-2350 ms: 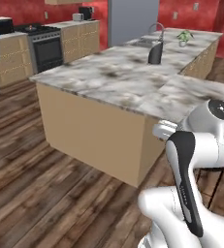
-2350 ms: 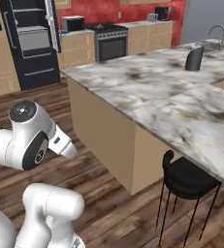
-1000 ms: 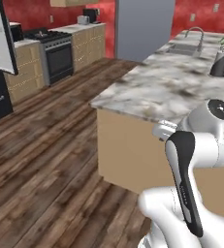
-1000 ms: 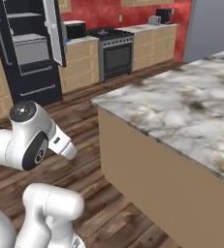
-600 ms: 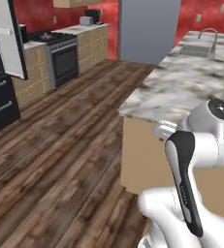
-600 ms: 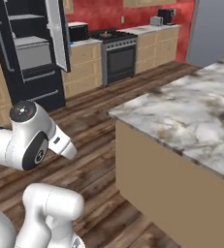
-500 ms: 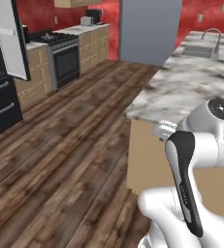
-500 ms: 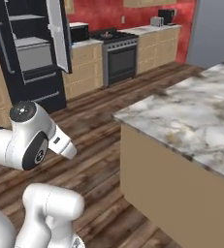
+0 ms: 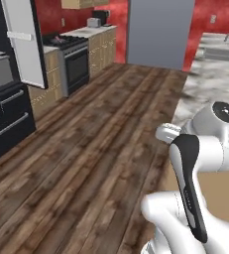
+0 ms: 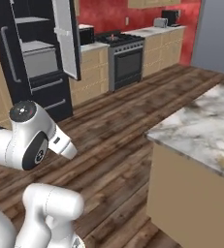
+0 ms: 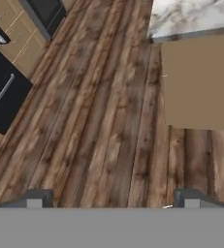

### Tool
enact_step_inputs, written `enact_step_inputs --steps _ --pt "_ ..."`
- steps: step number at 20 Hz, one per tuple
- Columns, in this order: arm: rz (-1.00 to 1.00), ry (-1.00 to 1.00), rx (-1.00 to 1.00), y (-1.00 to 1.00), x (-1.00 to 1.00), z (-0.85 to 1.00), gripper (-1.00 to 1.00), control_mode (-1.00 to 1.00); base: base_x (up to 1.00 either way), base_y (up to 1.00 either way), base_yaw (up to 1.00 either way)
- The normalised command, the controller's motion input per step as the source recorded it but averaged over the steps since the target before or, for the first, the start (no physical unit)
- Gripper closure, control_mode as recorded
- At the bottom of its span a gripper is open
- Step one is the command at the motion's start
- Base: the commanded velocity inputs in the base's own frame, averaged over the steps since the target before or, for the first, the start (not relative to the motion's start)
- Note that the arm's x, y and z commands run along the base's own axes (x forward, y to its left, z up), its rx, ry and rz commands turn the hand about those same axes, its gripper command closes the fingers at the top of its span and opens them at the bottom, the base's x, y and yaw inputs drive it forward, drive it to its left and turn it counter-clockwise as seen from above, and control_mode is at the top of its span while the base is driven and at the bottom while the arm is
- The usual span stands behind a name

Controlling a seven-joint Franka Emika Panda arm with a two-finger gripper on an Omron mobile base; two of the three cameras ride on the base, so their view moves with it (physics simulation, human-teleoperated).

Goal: Place the cold items (tangerine and orange) from the fridge in one tupperware on the dining counter. Place the warm items (kebab skewer and hot dog) in the stove area in another tupperware.

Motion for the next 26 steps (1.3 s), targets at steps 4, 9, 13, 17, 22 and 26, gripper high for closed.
enact_step_inputs --steps 4,9,13,17,22,26 --pt "0.0 0.0 0.0 0.0 0.0 0.0 -1.0 1.0 0.86 1.0 -0.05" --pt "0.0 0.0 0.0 0.0 0.0 0.0 -1.0 1.0 0.97 0.82 -0.03" --pt "0.0 0.0 0.0 0.0 0.0 0.0 -1.0 1.0 1.0 0.23 -0.08" --pt "0.0 0.0 0.0 0.0 0.0 0.0 -1.0 1.0 1.0 -0.04 -0.06" --pt "0.0 0.0 0.0 0.0 0.0 0.0 -1.0 1.0 1.0 -0.34 -0.06" --pt "0.0 0.0 0.0 0.0 0.0 0.0 -1.0 1.0 1.0 -0.41 -0.05"
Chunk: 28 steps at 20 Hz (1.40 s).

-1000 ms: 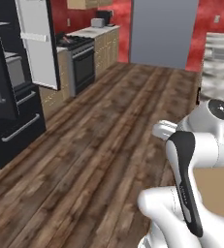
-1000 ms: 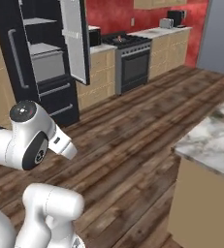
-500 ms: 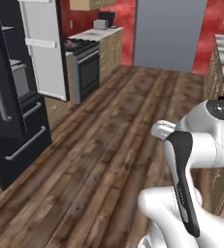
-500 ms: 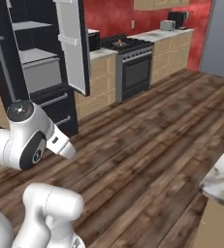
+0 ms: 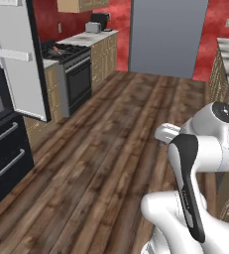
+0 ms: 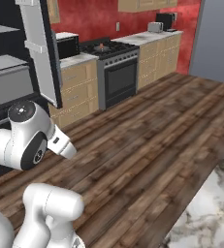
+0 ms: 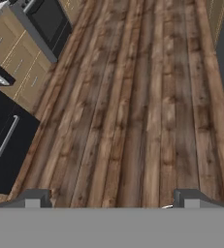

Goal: Place the cold items (tangerine and orange) from the fridge in one tupperware on the dining counter. Place the warm items (kebab skewer and hot dog) in the stove area in another tupperware.

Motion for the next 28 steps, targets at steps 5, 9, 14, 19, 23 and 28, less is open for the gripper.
enact_step_inputs --steps 5,9,14,19,23,28 --pt "0.0 0.0 0.0 0.0 0.0 0.0 -1.0 1.0 1.0 -0.13 0.0" --pt "0.0 0.0 0.0 0.0 0.0 0.0 -1.0 1.0 1.0 0.0 0.0" --pt "0.0 0.0 0.0 0.0 0.0 0.0 -1.0 1.0 1.0 0.0 0.0" --pt "0.0 0.0 0.0 0.0 0.0 0.0 -1.0 1.0 1.0 0.0 0.0" --pt "0.0 0.0 0.0 0.0 0.0 0.0 -1.0 1.0 1.0 0.0 0.0" --pt "0.0 0.0 0.0 0.0 0.0 0.0 -1.0 1.0 1.0 0.0 0.01"
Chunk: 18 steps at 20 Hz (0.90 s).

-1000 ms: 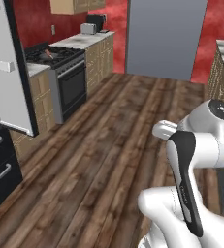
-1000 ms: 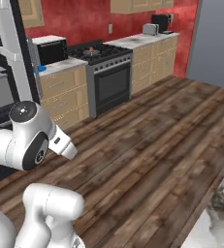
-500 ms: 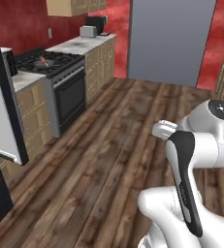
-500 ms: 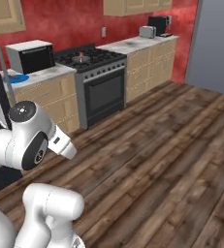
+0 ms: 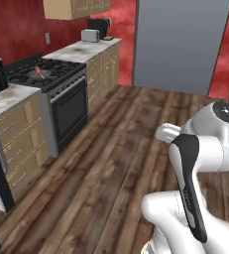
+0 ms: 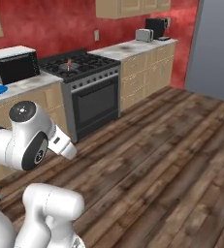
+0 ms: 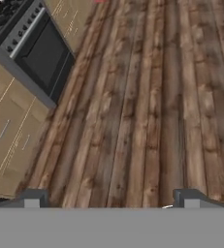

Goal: Place the cold items (tangerine and orange) from the fridge in one tupperware on the dining counter. Place the warm items (kebab skewer and hot dog) in the stove area in another tupperware.

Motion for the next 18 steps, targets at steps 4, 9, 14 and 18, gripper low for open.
enact_step_inputs --steps 4,9,14,18 --pt "0.0 0.0 0.0 0.0 0.0 0.0 -1.0 1.0 1.0 0.0 0.06" --pt "0.0 0.0 0.0 0.0 0.0 0.0 -1.0 1.0 0.98 0.0 0.17" --pt "0.0 0.0 0.0 0.0 0.0 0.0 -1.0 1.0 0.86 0.0 0.25" --pt "0.0 0.0 0.0 0.0 0.0 0.0 -1.0 1.0 0.66 0.0 0.31"
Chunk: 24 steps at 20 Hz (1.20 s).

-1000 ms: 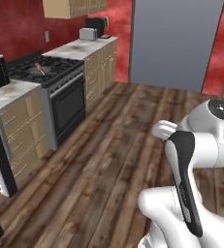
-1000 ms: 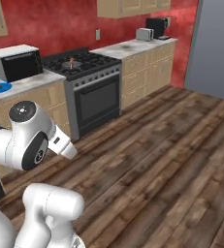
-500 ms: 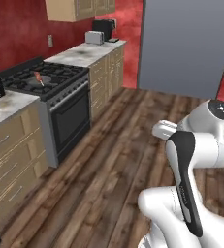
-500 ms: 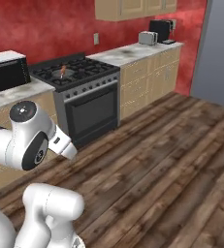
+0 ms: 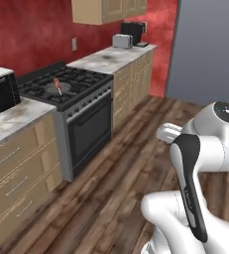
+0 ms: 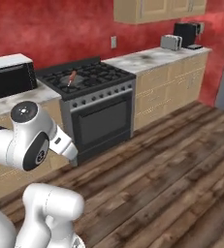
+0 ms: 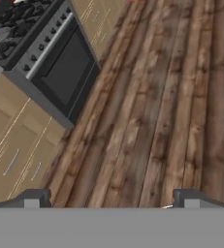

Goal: Place the cold items (tangerine and orange) from the fridge in one tupperware on the dining counter. Place the warm items (kebab skewer and hot dog) in the stove area in another tupperware.

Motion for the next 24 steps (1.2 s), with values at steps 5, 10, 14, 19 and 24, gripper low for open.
enact_step_inputs --steps 5,10,14,19,24 --pt "0.0 0.0 0.0 0.0 0.0 0.0 -1.0 1.0 0.65 -0.01 0.35" --pt "0.0 0.0 0.0 0.0 0.0 0.0 -1.0 1.0 0.68 -0.12 0.33" --pt "0.0 0.0 0.0 0.0 0.0 0.0 -1.0 1.0 0.69 -0.29 0.33" --pt "0.0 0.0 0.0 0.0 0.0 0.0 -1.0 1.0 0.69 -0.31 0.33" --pt "0.0 0.0 0.0 0.0 0.0 0.0 -1.0 1.0 0.81 -0.14 0.35"
